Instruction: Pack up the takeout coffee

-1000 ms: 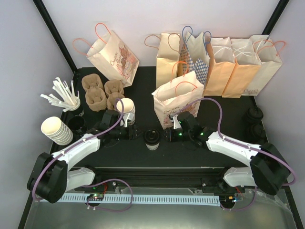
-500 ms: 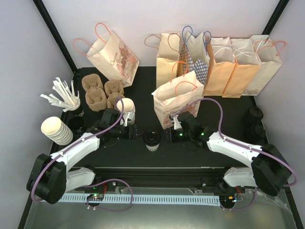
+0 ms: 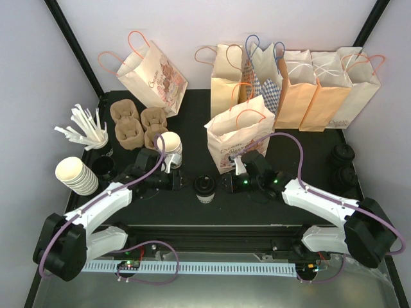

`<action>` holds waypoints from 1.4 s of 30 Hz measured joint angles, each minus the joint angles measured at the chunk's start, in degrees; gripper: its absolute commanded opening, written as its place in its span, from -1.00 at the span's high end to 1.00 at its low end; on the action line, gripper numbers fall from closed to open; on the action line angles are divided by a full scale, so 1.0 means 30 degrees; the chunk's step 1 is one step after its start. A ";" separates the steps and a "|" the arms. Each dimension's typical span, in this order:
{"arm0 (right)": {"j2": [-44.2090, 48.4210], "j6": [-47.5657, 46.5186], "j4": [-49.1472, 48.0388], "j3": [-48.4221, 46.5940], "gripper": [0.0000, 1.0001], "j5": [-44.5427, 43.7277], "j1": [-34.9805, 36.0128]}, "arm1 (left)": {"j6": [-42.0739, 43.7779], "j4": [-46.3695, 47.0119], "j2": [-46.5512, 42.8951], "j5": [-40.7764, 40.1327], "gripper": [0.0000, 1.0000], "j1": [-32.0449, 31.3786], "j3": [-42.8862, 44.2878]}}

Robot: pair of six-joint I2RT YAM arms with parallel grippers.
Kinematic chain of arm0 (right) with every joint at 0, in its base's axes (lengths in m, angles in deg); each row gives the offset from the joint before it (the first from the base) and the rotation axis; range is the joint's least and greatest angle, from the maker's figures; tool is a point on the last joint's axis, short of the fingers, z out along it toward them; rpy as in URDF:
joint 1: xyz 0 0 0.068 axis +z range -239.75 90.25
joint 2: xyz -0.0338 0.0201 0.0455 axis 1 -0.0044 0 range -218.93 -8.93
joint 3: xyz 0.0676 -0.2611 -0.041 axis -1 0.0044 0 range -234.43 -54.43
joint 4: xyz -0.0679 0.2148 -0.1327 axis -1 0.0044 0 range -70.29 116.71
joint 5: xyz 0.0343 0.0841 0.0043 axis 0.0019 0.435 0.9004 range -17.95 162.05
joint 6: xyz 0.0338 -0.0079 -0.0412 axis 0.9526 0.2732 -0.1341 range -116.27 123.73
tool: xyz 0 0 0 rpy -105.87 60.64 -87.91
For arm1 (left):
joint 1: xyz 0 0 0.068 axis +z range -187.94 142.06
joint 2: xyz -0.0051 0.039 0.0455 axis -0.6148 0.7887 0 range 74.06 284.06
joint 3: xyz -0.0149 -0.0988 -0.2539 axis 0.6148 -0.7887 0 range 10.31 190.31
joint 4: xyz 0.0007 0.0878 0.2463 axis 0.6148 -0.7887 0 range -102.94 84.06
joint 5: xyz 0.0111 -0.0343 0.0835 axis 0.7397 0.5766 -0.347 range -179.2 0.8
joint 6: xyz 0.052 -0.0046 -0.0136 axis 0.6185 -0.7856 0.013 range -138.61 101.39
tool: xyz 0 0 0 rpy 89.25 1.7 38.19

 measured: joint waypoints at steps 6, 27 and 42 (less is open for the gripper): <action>-0.0211 0.0066 -0.0262 0.0007 0.64 0.0379 0.0015 | -0.0015 0.0138 0.0568 0.0576 0.41 0.0000 -0.0007; -0.0998 0.0335 -0.0889 0.0087 0.80 0.0648 -0.0058 | 0.0204 0.1137 0.1676 0.1967 0.63 0.0015 -0.0007; -0.1581 0.0357 -0.2769 0.0627 0.85 0.0568 -0.0437 | 0.0284 0.3293 0.2601 0.2018 0.67 -0.0029 -0.0408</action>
